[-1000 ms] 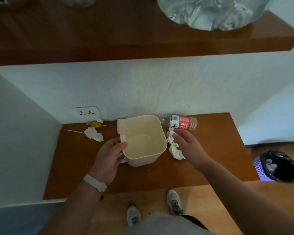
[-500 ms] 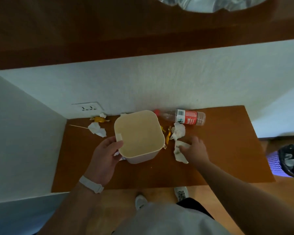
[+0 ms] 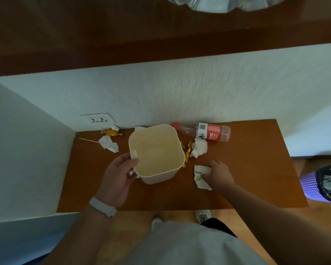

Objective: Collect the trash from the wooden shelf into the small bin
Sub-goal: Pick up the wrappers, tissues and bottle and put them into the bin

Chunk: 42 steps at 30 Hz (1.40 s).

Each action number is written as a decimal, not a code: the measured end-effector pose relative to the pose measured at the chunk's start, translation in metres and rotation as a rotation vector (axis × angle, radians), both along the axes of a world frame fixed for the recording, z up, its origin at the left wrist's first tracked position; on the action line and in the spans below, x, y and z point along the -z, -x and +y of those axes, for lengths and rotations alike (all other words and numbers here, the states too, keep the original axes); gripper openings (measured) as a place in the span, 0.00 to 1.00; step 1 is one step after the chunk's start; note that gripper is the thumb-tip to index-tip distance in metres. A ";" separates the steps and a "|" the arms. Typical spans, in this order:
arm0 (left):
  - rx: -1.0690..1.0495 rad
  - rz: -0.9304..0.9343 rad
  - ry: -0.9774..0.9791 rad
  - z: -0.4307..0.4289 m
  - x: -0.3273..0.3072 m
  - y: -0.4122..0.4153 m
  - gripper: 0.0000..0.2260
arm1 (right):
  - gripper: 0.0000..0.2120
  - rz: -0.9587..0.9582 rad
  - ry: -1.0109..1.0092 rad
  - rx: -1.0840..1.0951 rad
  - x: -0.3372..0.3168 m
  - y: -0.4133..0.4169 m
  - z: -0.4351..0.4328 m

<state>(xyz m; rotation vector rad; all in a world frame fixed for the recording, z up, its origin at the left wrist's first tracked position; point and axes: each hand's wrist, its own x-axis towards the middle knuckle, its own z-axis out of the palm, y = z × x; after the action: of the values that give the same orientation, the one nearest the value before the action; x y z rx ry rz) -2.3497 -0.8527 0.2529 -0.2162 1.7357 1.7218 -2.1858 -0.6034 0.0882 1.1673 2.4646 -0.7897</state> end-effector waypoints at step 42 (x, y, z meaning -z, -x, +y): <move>0.086 0.133 0.052 0.013 0.004 0.004 0.12 | 0.07 0.629 0.277 0.100 -0.146 0.035 -0.012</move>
<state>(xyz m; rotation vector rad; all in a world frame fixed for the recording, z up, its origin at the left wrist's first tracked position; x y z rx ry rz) -2.3541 -0.8402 0.2485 -0.0498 1.8592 1.6624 -2.2204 -0.6153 0.2342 1.0581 2.6392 -1.6825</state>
